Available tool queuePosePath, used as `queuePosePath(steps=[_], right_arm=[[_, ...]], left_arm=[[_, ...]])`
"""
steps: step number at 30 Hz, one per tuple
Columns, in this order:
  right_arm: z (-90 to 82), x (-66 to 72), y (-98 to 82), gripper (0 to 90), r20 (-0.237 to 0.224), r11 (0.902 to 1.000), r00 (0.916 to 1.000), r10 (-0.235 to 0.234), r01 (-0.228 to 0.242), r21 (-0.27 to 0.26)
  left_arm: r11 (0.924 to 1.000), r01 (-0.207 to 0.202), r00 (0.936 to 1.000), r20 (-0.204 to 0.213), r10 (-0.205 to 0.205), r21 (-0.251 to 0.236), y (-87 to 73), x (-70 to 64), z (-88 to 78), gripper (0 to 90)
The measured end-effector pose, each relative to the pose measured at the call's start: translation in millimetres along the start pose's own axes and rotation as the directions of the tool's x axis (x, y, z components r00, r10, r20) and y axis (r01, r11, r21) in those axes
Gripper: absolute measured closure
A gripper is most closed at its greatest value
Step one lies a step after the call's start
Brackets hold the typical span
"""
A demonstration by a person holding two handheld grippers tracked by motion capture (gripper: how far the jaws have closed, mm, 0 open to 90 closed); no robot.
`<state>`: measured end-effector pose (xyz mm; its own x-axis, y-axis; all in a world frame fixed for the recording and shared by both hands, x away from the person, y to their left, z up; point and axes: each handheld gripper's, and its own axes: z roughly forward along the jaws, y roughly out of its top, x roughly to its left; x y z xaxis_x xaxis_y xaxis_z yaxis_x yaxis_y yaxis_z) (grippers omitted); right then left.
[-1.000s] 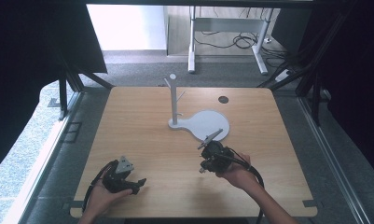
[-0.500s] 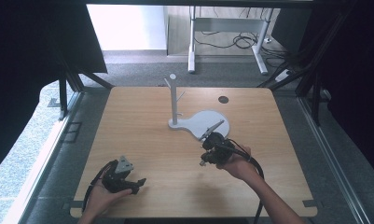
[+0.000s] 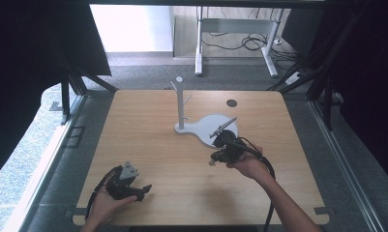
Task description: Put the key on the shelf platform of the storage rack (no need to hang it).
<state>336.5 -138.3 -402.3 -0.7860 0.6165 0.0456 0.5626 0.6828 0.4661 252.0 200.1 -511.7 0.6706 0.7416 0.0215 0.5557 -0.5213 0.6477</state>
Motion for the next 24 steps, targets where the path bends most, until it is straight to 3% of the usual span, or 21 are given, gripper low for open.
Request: queuePosePath(steps=[24], right_arm=[[-4.0, -38.7, 7.6, 89.4, 0.02, 0.9979, 0.9977, 0.065, -0.065, -0.007]], left_arm=[[0.9999, 0.001, 1.0, -0.002, -0.001, 0.011, -0.6, 0.4, 2.1, 21.7]])
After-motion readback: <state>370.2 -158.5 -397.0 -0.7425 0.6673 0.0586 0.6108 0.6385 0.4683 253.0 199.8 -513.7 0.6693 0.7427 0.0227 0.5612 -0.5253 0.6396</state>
